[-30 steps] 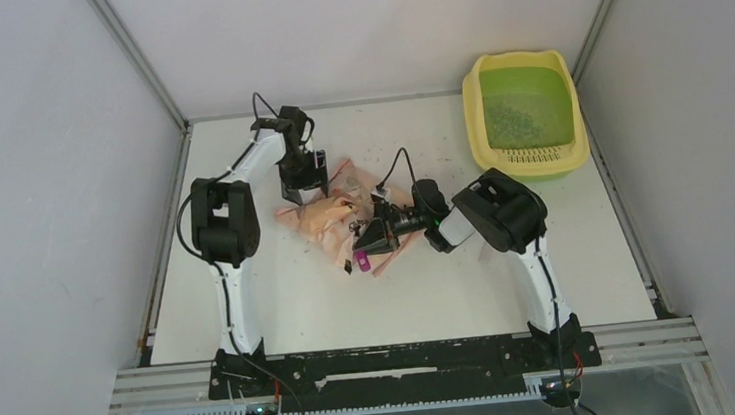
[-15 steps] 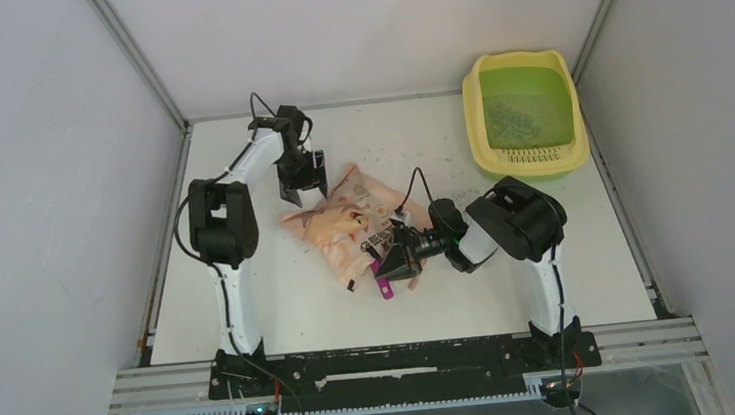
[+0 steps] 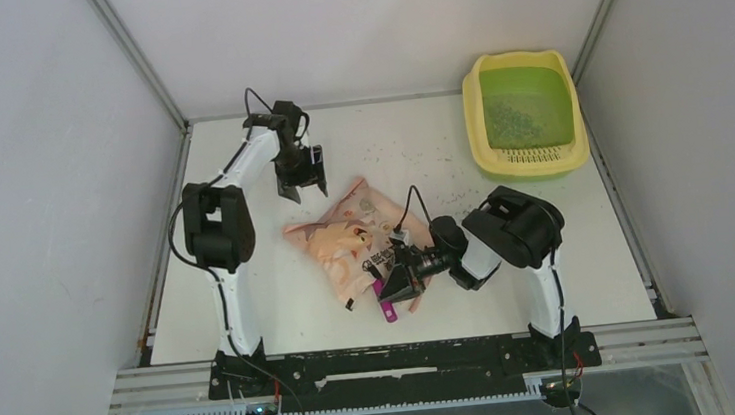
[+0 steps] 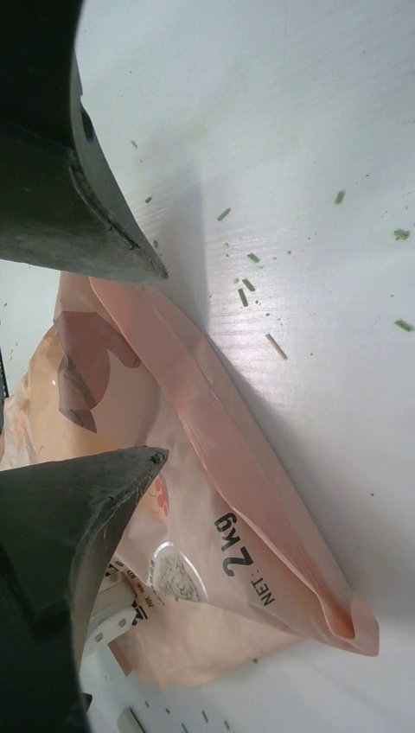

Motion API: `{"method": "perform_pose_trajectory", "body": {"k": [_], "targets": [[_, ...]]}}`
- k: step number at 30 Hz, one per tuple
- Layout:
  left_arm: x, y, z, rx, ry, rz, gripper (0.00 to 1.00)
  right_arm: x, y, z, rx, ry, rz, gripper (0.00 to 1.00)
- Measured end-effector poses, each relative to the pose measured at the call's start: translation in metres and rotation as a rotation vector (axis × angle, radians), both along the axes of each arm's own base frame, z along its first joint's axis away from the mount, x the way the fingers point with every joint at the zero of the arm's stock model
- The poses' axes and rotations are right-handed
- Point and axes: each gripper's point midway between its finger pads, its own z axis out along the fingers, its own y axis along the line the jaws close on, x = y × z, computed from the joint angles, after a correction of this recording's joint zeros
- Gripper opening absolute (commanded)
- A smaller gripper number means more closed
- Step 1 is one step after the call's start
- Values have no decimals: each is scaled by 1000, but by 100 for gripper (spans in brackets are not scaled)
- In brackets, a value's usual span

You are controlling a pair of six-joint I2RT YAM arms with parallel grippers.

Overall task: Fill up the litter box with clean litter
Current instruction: 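Scoop the cat litter from the cat litter bag.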

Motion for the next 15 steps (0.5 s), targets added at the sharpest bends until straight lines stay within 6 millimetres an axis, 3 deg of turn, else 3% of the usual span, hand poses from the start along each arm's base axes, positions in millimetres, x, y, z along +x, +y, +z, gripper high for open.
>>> {"method": "perform_pose_trajectory", "body": {"k": [7, 15], "targets": [[-1, 0, 3, -1, -2, 0, 73, -4, 3, 3, -93, -21, -27, 0], [-5, -1, 6, -11, -5, 0, 73, -28, 18, 7, -185, -36, 15, 0]]}}
